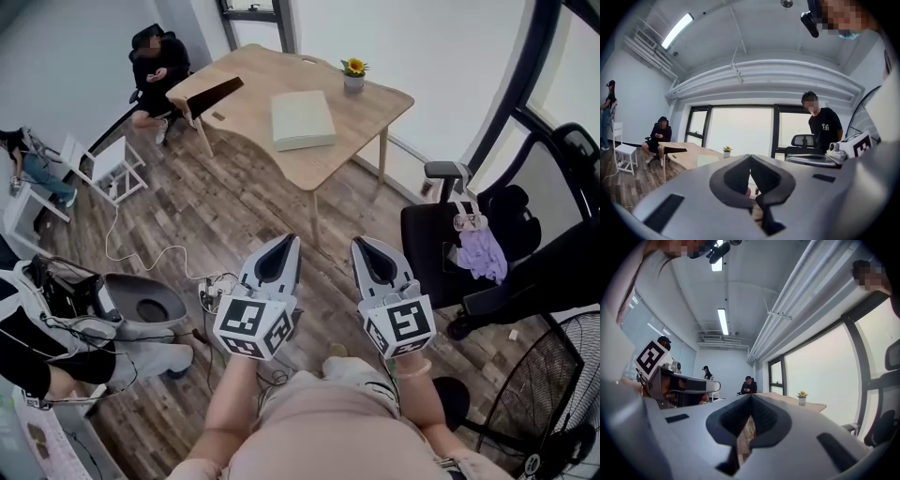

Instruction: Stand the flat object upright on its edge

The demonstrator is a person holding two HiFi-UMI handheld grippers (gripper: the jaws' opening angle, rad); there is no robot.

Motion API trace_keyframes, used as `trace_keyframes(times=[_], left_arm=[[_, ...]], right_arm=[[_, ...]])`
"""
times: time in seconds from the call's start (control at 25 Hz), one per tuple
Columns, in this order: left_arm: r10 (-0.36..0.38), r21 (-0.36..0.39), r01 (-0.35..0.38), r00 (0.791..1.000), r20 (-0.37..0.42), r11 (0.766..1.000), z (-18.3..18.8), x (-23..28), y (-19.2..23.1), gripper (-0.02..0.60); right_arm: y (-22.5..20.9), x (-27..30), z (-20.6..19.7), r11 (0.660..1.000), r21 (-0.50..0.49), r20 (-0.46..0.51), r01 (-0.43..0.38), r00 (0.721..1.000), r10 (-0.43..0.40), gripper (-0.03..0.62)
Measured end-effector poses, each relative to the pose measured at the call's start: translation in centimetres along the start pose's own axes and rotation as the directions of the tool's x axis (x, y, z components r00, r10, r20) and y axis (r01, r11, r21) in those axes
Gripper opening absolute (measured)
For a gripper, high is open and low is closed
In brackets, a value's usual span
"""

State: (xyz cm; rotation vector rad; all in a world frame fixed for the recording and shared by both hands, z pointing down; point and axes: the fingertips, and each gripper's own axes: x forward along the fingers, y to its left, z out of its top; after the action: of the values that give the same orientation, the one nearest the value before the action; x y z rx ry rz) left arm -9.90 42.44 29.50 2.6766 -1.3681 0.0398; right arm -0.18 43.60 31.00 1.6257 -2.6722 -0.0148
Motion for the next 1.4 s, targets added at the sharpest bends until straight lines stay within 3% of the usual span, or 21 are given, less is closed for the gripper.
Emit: trace_keyframes(times=[0.24,0.68,1.4], left_arm=[[0.034,0.001,-0.034,0.999,-0.002,0.999,0.2,2.5,-0.3,0.011],[0.02,-0.003,-0.02,1.0,-0.018,1.0,0.4,6.7,-0.2,0.011],[-0.029,-0.02,0.028,0.999,-0.032,0.999,0.7,15.9,6.8,0.011]], right_arm=[[-2.2,1.1,-0.1,0.999,-0.023,0.004,-0.024,1.0,0.024,0.0],[-5.7,4.3,-0.7,1.0,-0.007,0.006,-0.025,1.0,0.025,0.0],[-10.3,14.7,-1.6,1.0,-0.014,-0.021,-0.001,1.0,0.001,0.0]])
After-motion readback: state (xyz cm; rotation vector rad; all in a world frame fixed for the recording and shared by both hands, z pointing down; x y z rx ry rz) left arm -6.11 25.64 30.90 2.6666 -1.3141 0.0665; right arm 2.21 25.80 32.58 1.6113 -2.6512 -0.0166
